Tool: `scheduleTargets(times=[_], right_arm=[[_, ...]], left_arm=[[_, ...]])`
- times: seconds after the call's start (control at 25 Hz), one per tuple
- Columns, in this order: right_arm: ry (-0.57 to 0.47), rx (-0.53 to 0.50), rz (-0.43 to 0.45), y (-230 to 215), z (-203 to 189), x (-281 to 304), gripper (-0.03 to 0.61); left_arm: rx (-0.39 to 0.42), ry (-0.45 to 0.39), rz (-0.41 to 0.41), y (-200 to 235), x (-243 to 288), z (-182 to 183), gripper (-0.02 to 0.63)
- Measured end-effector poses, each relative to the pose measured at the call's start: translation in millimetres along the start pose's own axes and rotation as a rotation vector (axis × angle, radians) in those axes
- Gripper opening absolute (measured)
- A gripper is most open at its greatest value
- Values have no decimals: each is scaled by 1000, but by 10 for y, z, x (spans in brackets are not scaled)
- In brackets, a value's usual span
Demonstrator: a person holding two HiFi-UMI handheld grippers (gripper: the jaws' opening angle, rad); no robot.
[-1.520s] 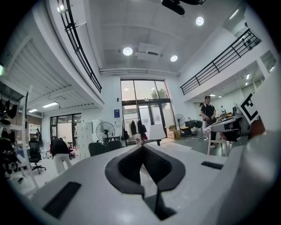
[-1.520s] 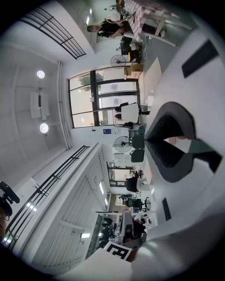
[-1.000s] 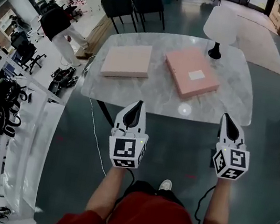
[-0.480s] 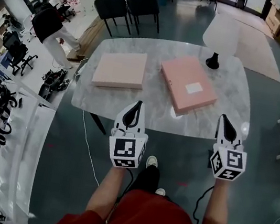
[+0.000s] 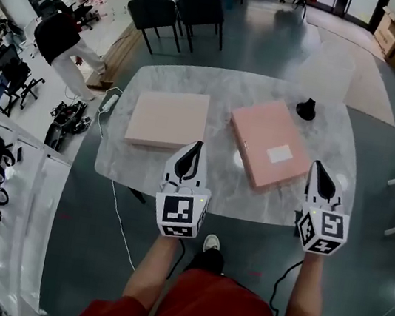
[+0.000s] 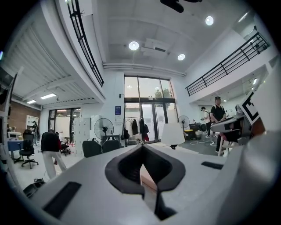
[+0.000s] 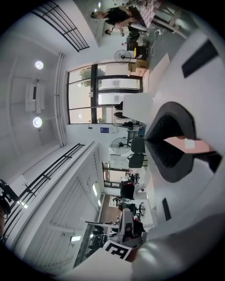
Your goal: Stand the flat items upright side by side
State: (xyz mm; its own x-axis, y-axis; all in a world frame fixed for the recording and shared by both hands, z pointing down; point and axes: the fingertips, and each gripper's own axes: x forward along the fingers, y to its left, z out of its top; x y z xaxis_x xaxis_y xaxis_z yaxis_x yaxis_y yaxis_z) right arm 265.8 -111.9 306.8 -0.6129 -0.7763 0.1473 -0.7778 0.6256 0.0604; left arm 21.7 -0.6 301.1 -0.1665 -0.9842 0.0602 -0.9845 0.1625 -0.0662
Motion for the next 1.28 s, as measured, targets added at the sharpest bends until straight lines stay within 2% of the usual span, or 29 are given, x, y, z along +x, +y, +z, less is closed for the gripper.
scheduleTargets(times=[0.32,0.64,0.96,1.12,1.28], right_arm=[[16,-19,-29,-16,121,561,-3],[4,-38,-55,-121,260,909,-3],[-29,-31,-45,-583,373,1116,-3],[-40,-17,-5,-941,387,1304,-3],[-42,-19,46,-1191,409,1563,-3]], left_arm=[[-8,11,-33,277,594,-52,5],[2,-6,-66,356,1058,43,5],[34,-22,-57,70,1433,234,3],[41,-36,-24,-180,1668,361,5],[56,-15,14,-329,1860,398,5]])
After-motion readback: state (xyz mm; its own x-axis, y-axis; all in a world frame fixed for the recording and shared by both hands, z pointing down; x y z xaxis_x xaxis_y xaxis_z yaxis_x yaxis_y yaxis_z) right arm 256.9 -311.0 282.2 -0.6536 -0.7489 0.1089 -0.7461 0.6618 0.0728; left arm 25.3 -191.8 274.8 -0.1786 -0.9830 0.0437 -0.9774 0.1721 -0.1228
